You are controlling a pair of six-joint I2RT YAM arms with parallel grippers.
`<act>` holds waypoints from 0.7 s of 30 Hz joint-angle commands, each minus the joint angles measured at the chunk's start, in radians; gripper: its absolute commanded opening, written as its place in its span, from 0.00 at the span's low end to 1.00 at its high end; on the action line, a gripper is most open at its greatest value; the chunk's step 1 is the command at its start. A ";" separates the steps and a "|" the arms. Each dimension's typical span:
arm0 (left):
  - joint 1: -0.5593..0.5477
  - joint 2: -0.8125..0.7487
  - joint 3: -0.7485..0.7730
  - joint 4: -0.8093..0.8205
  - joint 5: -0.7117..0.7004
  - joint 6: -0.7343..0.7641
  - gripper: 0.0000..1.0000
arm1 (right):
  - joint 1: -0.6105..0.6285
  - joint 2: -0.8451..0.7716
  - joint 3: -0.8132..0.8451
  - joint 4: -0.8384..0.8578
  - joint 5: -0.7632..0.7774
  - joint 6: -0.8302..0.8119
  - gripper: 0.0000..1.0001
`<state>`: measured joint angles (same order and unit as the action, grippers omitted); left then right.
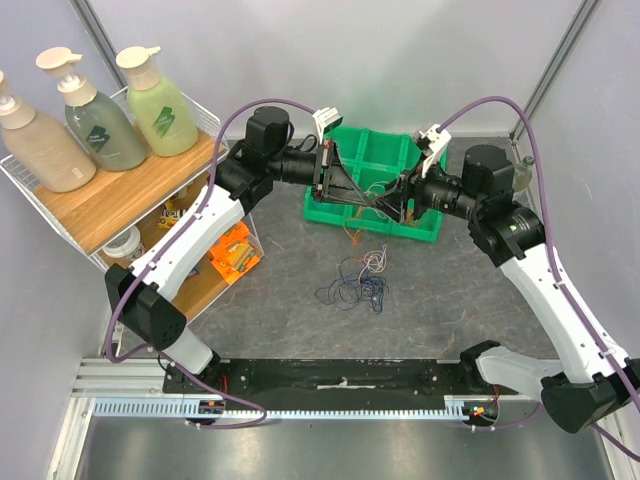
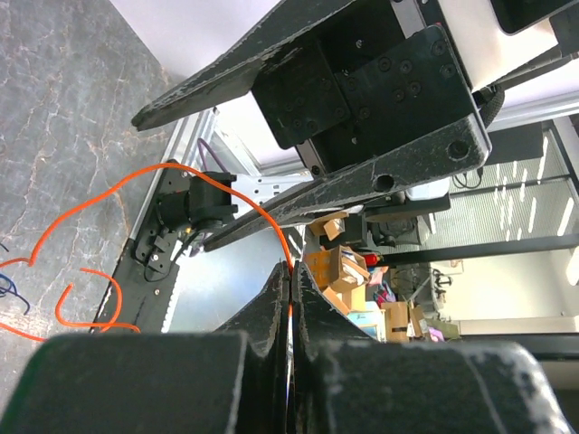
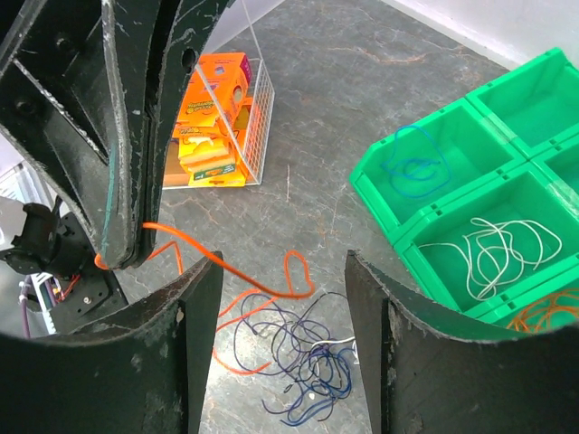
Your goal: Untangle the cables
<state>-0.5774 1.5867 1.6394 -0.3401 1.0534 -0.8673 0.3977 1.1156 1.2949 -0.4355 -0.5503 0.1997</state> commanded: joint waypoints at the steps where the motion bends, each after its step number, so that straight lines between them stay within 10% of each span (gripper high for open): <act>1: 0.002 -0.019 -0.009 0.047 0.071 -0.052 0.02 | 0.024 0.021 0.050 0.004 0.007 -0.071 0.64; 8: 0.004 -0.013 -0.023 0.055 0.079 -0.058 0.02 | 0.038 0.036 0.076 -0.006 0.010 -0.102 0.56; 16: 0.002 -0.002 -0.023 0.066 0.068 -0.070 0.02 | 0.050 0.006 0.052 0.052 0.070 -0.037 0.00; 21: 0.002 0.004 -0.030 0.058 0.054 -0.068 0.01 | 0.049 -0.031 -0.028 0.188 0.148 0.163 0.00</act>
<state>-0.5774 1.5890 1.6146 -0.3031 1.0985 -0.9028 0.4461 1.1332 1.3113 -0.4030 -0.4816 0.1959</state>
